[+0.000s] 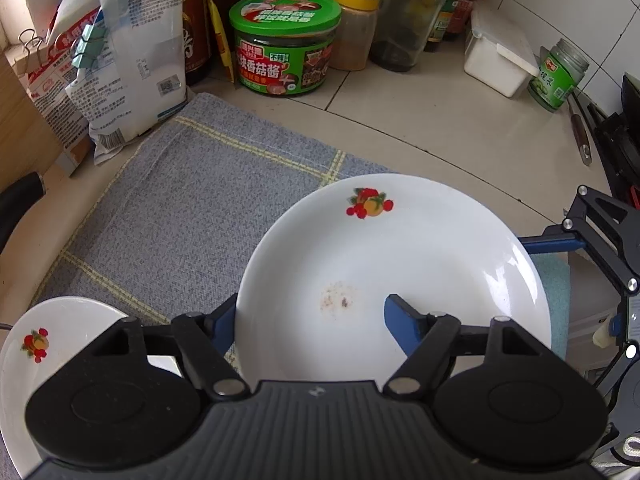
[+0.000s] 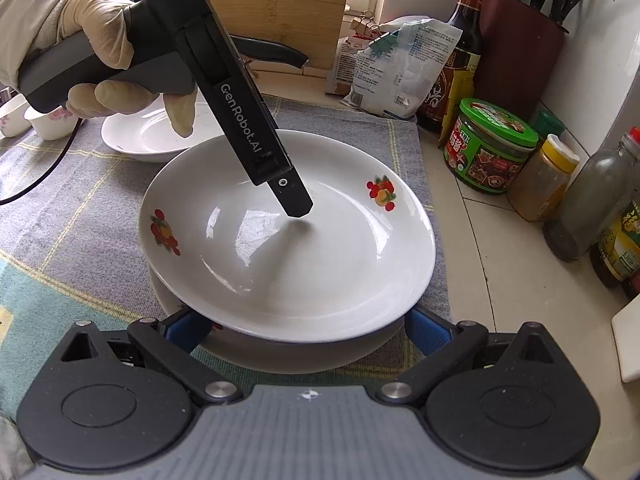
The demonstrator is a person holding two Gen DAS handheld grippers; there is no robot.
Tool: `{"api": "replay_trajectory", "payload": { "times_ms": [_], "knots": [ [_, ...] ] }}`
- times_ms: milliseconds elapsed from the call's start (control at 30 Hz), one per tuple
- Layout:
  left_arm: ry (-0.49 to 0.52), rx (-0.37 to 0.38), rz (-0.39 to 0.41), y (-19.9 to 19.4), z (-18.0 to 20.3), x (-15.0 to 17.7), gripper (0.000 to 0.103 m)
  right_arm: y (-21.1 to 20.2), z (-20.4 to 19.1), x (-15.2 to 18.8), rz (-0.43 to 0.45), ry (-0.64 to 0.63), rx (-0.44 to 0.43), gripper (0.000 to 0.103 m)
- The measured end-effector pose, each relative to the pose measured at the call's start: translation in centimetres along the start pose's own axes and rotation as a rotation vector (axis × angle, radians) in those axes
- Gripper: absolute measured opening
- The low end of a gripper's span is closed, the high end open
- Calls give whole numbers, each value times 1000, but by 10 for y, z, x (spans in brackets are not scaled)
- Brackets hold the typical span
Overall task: Organize plates and bowls
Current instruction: 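Set the stained plate onto the plate stack and open the left tool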
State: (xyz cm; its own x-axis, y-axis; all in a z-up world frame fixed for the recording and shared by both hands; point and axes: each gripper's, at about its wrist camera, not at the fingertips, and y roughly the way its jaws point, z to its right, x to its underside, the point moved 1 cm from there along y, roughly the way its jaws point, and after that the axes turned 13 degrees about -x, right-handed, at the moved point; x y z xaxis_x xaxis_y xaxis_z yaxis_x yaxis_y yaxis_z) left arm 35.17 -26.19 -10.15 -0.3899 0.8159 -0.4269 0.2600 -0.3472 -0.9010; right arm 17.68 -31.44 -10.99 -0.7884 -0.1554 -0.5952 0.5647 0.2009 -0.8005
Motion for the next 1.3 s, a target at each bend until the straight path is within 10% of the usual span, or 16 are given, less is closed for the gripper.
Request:
{"api": "replay_trajectory", "payload": {
  "times_ms": [1300],
  "knots": [
    [-45, -10, -5, -3, 0, 7, 78, -7, 10, 18, 58, 107, -132, 103]
  ]
}}
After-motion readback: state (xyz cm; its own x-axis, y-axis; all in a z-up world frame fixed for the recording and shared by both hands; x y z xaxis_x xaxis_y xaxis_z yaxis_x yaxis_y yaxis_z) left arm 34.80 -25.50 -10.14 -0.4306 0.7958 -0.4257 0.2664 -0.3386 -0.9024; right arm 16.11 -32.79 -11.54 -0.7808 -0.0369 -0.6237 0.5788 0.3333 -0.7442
